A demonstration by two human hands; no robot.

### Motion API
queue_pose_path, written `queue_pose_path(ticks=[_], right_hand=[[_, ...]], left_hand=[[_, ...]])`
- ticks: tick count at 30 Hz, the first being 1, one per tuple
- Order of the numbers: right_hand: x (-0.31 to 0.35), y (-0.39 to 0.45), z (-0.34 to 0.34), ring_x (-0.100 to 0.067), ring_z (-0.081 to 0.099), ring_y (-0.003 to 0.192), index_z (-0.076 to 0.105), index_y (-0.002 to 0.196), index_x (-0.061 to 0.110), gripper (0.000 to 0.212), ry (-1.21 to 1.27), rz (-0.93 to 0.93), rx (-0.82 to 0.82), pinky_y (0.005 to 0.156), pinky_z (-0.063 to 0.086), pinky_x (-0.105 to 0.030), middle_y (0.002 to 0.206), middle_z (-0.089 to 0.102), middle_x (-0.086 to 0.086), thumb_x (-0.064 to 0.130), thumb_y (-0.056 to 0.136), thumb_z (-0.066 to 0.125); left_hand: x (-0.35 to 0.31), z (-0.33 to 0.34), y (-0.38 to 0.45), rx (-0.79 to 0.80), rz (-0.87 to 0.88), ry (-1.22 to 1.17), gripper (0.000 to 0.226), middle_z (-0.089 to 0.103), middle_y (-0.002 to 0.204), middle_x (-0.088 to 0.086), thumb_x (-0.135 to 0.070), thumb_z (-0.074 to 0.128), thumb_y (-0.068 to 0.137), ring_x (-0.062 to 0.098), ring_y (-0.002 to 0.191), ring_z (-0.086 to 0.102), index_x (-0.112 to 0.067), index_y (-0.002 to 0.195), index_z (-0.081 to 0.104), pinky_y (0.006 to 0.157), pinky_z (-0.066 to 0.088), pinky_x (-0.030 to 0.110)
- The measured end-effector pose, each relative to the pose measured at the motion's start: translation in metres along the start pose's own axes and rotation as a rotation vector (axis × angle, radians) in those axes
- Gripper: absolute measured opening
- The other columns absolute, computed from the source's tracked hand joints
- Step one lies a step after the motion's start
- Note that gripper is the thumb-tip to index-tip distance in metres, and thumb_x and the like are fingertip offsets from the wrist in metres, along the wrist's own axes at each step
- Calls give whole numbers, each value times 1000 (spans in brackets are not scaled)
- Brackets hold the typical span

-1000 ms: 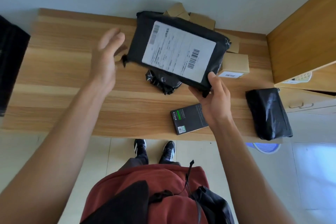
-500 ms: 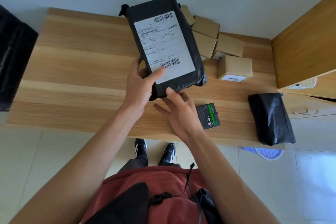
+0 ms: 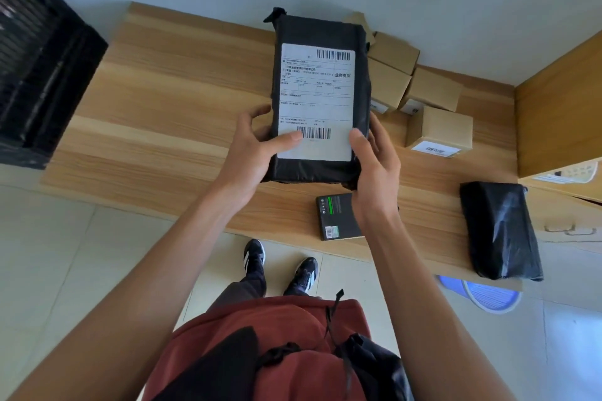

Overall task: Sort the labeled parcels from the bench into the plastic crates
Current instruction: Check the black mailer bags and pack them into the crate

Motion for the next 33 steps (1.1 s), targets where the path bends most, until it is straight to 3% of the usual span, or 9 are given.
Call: queue_pose_path(ticks=[3,7,9,12,18,25,31,33], right_hand=[[2,-1,8,-22,70,115,62,138,11,36,-51,-15,61,89,58,-33,123,75,-4,7,103,59],[-4,-5,14,-17,70,114,63,136,11,35,-100,-23,75,95,58,-40,120,76,0,5,103,58],[-6,-8,25,-16,70,114,63,136,11,34,-127,-31,110,100,58,-43,120,76,0,4,103,57],[-5,-13,57,-15,70,115,63,136,13,34,-177,-49,201,97,59,-37,121,76,2,4,104,56],[-14,-36,142,-14,70,115,66,125,28,34,-271,-75,371,99,58,-38,120,76,5,4,103,57],[-52,-79,262,-15,72,113,65,130,25,30,-309,-19,485,98,59,-45,120,76,5,12,103,59],[-89,-139,379,-16,72,112,62,137,30,37,-363,-7,588,90,61,-46,122,75,10,15,103,60],[-96,-159,414,-16,73,109,62,133,36,36,-365,-18,630,82,62,-40,122,75,9,14,104,59]], left_hand=[[2,-5,-6,-53,43,39,59,78,114,4,-9,79,90,19,107,74,-13,139,47,89,60,35],[-7,-18,-22,-109,181,212,44,71,129,-8,-29,75,93,9,121,66,-26,134,61,100,55,36],[-11,-29,-32,-144,233,265,36,69,130,-11,-23,69,99,3,121,63,-35,132,63,100,54,31],[-12,-60,-47,-227,263,250,42,68,133,-5,-13,66,99,7,121,63,-26,139,64,101,56,35],[-15,-138,-81,-403,251,154,41,72,128,-6,-13,64,97,14,122,64,-35,132,66,99,58,47],[-26,-262,-120,-562,244,101,48,71,125,-15,-8,63,101,5,118,65,-30,143,61,88,62,30],[-37,-389,-164,-696,281,93,49,73,122,-15,-3,64,98,6,115,67,-28,140,63,91,62,33],[-39,-427,-177,-728,300,85,49,74,122,-14,-2,64,97,7,114,68,-27,139,64,94,61,34]])
Point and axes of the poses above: each hand's wrist, its own y-axis towards the middle knuckle, its own z-axis out of the palm, x = y × z, the point moved 10 cm from there along y, towards the middle knuckle
